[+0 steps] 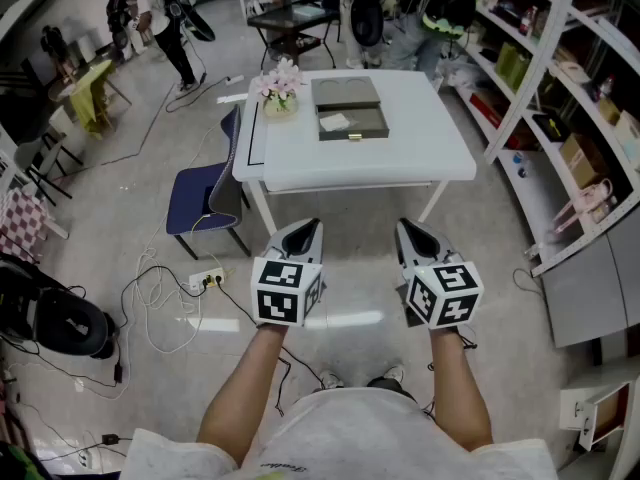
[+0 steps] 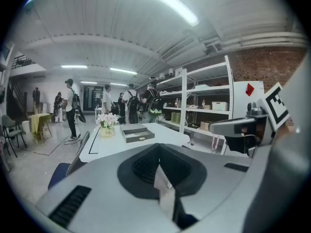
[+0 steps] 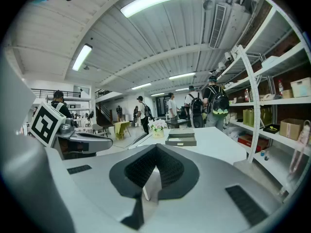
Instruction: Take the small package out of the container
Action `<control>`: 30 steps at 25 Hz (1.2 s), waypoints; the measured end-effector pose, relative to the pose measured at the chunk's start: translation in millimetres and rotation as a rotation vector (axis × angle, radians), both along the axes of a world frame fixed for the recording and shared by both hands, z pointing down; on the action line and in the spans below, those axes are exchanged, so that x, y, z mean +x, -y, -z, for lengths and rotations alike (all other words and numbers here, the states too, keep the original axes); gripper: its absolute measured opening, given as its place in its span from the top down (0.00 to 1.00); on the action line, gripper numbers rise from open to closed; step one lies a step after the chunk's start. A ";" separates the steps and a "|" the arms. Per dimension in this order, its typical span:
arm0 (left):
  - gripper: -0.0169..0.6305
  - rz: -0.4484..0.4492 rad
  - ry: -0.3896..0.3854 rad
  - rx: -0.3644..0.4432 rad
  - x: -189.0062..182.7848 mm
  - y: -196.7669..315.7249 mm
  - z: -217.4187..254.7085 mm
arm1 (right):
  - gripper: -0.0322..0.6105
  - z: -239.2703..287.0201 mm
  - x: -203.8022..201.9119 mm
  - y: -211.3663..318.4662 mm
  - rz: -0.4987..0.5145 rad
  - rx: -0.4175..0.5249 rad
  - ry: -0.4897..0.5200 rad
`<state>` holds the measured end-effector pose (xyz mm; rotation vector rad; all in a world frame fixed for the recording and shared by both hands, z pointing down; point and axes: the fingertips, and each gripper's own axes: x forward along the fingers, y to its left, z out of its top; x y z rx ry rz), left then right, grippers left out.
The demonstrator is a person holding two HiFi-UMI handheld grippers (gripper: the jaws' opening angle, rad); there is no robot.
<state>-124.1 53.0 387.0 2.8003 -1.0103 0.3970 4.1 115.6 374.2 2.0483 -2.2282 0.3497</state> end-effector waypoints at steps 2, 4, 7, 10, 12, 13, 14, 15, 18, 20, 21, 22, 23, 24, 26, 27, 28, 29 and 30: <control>0.97 -0.009 -0.001 -0.002 -2.2 0.1 0.9 | 0.94 -0.6 -4.1 1.8 -0.014 -0.003 0.000; 0.97 -0.015 -0.005 -0.004 -4.0 2.1 1.2 | 0.94 -1.6 -8.1 5.2 -0.023 -0.009 0.004; 0.97 -0.016 -0.012 -0.011 -4.9 8.1 0.1 | 0.94 -3.3 -11.6 12.9 -0.025 -0.017 0.001; 0.97 -0.021 -0.012 -0.014 -2.9 14.0 -1.6 | 0.94 -4.3 -9.9 20.5 -0.030 -0.018 -0.009; 0.97 -0.023 -0.011 -0.012 -1.3 19.2 -2.7 | 0.94 -4.1 -8.0 27.4 -0.032 -0.014 -0.004; 0.97 -0.022 -0.010 -0.011 -0.6 22.3 -3.3 | 0.94 -3.9 -7.0 31.5 -0.031 -0.012 0.000; 0.97 -0.020 -0.008 -0.011 0.3 25.7 -4.1 | 0.94 -4.0 -5.9 35.8 -0.029 -0.011 0.002; 0.97 -0.017 -0.006 -0.012 1.4 29.2 -5.2 | 0.94 -4.4 -4.5 40.1 -0.026 -0.011 0.003; 0.97 -0.010 0.002 -0.016 7.5 40.8 -9.4 | 0.94 -7.6 2.2 53.1 -0.022 -0.011 -0.006; 0.97 -0.005 0.006 -0.018 12.8 51.2 -12.2 | 0.94 -11.6 7.4 64.8 -0.016 -0.012 -0.013; 0.97 -0.003 0.009 -0.018 15.8 57.5 -13.4 | 0.94 -13.6 10.5 71.9 -0.013 -0.012 -0.014; 0.97 0.001 0.011 -0.019 19.1 64.3 -14.5 | 0.94 -15.2 14.0 79.5 -0.010 -0.013 -0.014; 0.97 0.005 0.013 -0.020 22.7 71.3 -15.6 | 0.93 -16.4 17.5 87.0 -0.006 -0.013 -0.013; 0.97 0.009 0.015 -0.022 26.6 78.3 -16.5 | 0.92 -17.5 20.9 94.2 0.000 -0.013 -0.014; 0.97 0.021 0.017 -0.025 35.6 91.7 -17.7 | 0.90 -19.3 28.3 108.1 0.015 -0.013 -0.017; 0.97 0.026 0.017 -0.026 41.2 98.2 -17.5 | 0.90 -20.0 32.8 115.3 0.024 -0.013 -0.018; 0.97 0.029 0.017 -0.026 47.6 104.6 -16.8 | 0.89 -20.6 38.1 122.8 0.032 -0.015 -0.018; 0.97 0.031 0.017 -0.027 54.5 110.8 -15.9 | 0.89 -20.8 44.0 130.6 0.039 -0.016 -0.018; 0.97 0.032 0.018 -0.028 61.6 116.7 -15.3 | 0.89 -20.9 50.4 138.5 0.045 -0.018 -0.016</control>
